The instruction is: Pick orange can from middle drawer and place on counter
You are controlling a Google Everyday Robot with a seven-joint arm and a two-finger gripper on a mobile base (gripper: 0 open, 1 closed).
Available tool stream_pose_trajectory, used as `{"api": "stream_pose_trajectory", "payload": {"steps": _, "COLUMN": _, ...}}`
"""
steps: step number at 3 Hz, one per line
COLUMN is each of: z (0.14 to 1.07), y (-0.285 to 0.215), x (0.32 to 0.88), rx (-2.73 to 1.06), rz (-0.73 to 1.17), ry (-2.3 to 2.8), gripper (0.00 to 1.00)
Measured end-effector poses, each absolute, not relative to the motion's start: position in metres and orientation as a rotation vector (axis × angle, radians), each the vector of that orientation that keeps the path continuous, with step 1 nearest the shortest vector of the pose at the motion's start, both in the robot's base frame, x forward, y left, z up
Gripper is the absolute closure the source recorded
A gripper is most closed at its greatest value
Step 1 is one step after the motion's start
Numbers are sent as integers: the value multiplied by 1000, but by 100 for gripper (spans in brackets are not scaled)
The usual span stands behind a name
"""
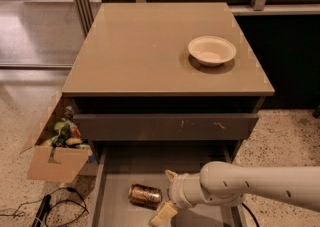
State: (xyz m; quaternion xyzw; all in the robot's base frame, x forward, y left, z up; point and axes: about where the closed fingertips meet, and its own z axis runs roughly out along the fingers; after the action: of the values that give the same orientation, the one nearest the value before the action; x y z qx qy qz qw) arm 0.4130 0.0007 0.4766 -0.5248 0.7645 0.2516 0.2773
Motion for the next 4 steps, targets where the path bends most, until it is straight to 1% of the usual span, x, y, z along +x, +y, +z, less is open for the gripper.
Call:
{"api": "stream_pose_trajectory", "payload": {"steps": 2, "z": 423, "y": 17, "x": 437, "rx": -1428, "rz": 648, "ry": 2110, "gripper": 0}}
{"api": "stream_pose_trajectory", "payload": {"steps": 3, "z": 401, "y": 50, "x": 439, "rx": -1437, "rz": 653, "ry": 2107, "gripper": 0}}
{"api": "stream_pose_trajectory", "payload": {"steps": 4, "z": 393, "y": 56, "x": 432, "rx": -1421, "rz": 663, "ry": 2116, "gripper": 0}}
